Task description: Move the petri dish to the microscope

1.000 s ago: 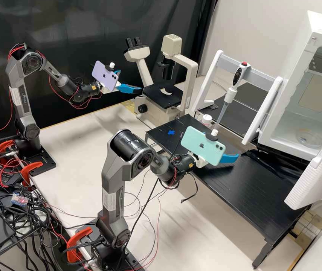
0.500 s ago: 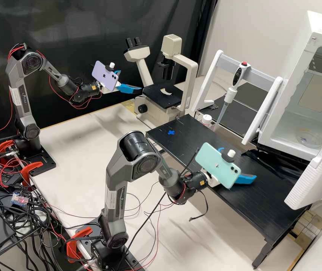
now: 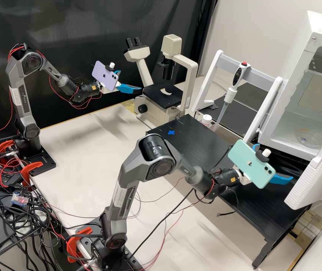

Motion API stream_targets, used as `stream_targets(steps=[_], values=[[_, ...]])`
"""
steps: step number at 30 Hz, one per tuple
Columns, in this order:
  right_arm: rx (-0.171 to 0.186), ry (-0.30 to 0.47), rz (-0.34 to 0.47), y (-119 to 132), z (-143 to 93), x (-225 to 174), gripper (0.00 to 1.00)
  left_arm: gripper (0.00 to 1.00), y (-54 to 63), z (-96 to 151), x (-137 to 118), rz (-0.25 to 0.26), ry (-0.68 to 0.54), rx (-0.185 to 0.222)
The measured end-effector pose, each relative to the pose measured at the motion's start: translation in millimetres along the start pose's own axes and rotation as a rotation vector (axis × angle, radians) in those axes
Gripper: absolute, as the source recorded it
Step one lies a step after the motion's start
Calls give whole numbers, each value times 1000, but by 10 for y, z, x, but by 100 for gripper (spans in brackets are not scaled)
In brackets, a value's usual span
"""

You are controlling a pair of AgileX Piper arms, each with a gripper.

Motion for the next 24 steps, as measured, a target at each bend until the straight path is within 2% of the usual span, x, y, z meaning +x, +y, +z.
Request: stream_targets(steps=[6,9,12,18,24], values=[[28,-19,48,195,-101,373,100,100,0,0,0,0,0,0],[22,-26,68,272,-160,561,100,100,0,0,0,0,0,0],[-6,-23,80,321,-232,802,100,100,0,0,0,0,0,0],[-39,-26,68,304,-369,1233,100,100,0,0,0,0,0,0],[-71,-40,29,216,-463,1548,100,100,0,0,0,0,0,0]])
